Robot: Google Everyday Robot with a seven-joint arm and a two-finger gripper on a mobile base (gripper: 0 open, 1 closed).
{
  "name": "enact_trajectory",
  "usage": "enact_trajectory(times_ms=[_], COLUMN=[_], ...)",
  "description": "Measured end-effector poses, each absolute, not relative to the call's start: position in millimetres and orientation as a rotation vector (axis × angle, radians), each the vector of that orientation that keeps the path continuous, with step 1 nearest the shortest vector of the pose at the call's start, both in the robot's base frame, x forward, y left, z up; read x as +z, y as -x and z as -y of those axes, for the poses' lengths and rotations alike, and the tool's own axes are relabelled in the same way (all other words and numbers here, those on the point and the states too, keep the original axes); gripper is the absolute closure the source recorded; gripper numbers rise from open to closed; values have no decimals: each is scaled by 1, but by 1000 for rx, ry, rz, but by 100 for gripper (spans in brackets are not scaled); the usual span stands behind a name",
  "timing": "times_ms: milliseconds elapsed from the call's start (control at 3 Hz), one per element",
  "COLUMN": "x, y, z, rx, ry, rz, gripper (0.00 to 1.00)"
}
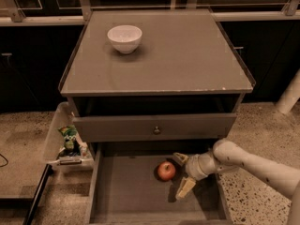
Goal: Pick apple from middle drawer and place on counter
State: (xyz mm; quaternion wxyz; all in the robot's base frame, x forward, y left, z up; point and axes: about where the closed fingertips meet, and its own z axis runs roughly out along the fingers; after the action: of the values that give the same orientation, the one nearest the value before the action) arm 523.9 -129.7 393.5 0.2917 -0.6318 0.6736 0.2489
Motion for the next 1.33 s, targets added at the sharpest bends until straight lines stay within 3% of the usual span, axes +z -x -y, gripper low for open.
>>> enact_trajectory(times_ms=[1000, 1333], x=[361, 361], y=[-543, -543], z=[91, 91], rx=[837, 837], ry=[1646, 1644], rz=[-1819, -1820], gripper=[0, 19])
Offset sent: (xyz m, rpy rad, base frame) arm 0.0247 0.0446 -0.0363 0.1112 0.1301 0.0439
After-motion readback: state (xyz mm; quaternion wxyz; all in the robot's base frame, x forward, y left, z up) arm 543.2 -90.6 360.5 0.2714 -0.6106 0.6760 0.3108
